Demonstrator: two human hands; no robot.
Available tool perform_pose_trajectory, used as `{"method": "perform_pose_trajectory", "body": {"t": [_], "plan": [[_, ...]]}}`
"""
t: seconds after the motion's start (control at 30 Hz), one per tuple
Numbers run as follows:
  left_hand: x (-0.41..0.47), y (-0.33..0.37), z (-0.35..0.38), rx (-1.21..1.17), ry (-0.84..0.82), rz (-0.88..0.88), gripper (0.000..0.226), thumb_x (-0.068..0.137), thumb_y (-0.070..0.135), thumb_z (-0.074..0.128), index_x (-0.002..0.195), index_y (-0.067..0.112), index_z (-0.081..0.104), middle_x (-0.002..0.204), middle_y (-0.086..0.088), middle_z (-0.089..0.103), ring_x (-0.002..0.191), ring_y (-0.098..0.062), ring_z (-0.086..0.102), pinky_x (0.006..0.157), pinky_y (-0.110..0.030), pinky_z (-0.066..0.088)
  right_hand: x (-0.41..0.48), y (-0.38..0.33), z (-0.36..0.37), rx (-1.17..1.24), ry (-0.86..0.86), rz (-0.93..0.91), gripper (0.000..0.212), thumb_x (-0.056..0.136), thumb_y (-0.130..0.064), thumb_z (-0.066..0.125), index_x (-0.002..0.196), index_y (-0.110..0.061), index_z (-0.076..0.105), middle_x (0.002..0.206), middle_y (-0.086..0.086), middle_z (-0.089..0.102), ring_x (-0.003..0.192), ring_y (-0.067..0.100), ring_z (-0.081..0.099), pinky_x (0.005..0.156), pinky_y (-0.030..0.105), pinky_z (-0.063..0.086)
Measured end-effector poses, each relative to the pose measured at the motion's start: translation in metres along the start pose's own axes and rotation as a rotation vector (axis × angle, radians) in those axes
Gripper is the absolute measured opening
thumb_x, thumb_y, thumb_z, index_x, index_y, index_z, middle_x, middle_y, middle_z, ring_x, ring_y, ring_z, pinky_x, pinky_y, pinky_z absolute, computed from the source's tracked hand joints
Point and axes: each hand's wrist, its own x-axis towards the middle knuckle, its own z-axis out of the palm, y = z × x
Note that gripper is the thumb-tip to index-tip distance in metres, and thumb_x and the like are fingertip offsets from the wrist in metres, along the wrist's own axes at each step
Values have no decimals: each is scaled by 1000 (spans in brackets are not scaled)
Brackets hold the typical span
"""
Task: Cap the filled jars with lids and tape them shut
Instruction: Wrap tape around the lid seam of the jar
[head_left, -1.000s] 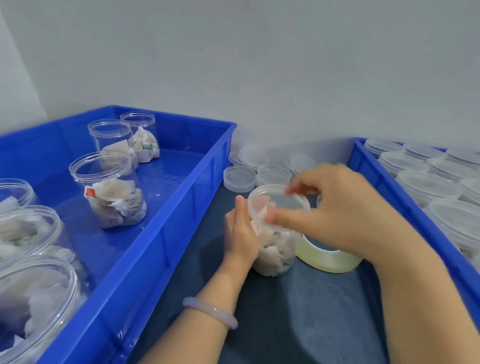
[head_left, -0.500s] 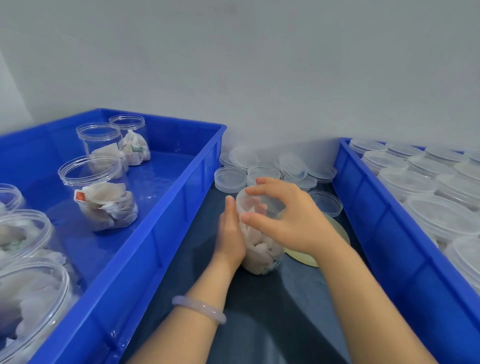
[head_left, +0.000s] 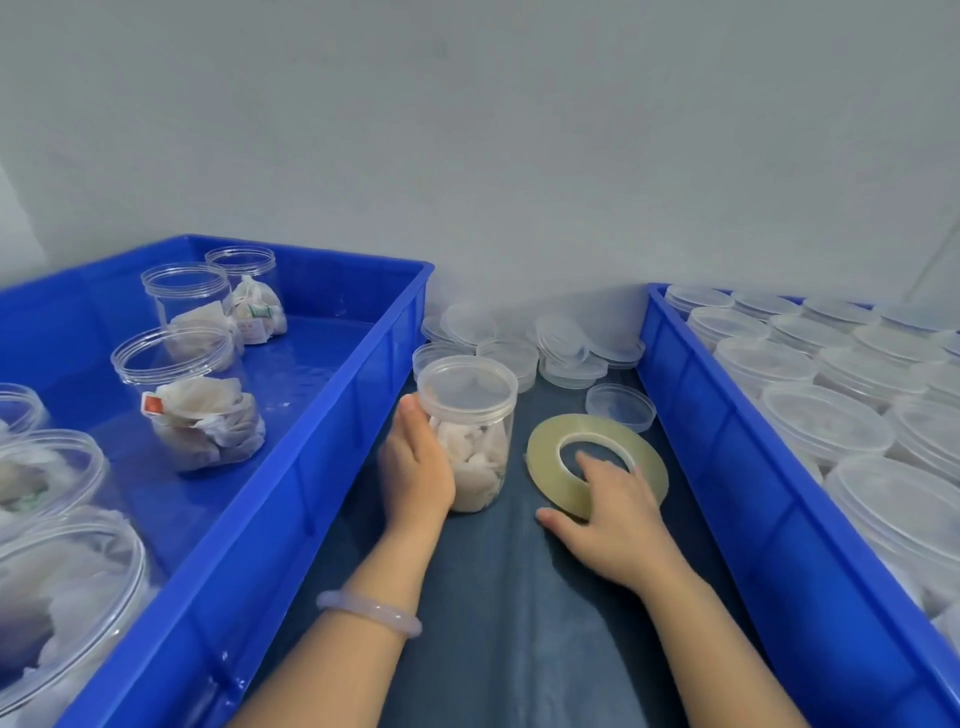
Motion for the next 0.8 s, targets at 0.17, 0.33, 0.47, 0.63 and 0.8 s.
{"method": "perform_pose_trajectory", "body": {"t": [0.17, 0.33, 0.47, 0.63, 0.8], "plan": [[-15, 15, -22, 80, 83, 441, 25, 95, 25, 43, 103, 5, 54, 99, 0, 50, 84, -13, 48, 72, -7, 35, -6, 10, 7, 63, 69, -17, 41, 90, -38, 59, 126, -18, 54, 121, -4, 55, 119, 18, 45, 100, 29, 35], [-54, 23, -17, 232, -488, 491, 30, 86, 35, 58, 111, 19, 60, 93, 18, 54, 73, -2, 56, 63, -9, 44, -19, 7, -10, 364, 280, -17, 15, 73, -35, 62, 87, -36, 56, 88, -24, 59, 89, 3, 57, 72, 23, 42], [-60, 19, -5, 179, -552, 239, 54, 81, 27, 74, 130, 27, 51, 104, 24, 50, 91, 6, 58, 71, -8, 49, -24, 2, -17, 411, 286, -45, 14, 65, -42, 52, 78, -38, 54, 80, -20, 62, 82, 2, 58, 70, 34, 48], [-53, 21, -10, 111, -388, 217, 27, 76, 10, 79, 103, 11, 74, 85, 22, 64, 77, 5, 64, 70, -3, 45, -27, -3, -19, 422, 275, -79, 22, 68, -51, 60, 77, -31, 56, 75, -18, 61, 74, 5, 57, 67, 34, 46], [-52, 22, -13, 95, -363, 163, 7, 77, 9, 77, 79, 16, 78, 73, 14, 72, 71, 2, 66, 69, -8, 47, -28, -4, -21, 350, 246, -131, 33, 68, -57, 63, 82, -27, 58, 79, -16, 61, 80, 3, 56, 65, 28, 42]]}}
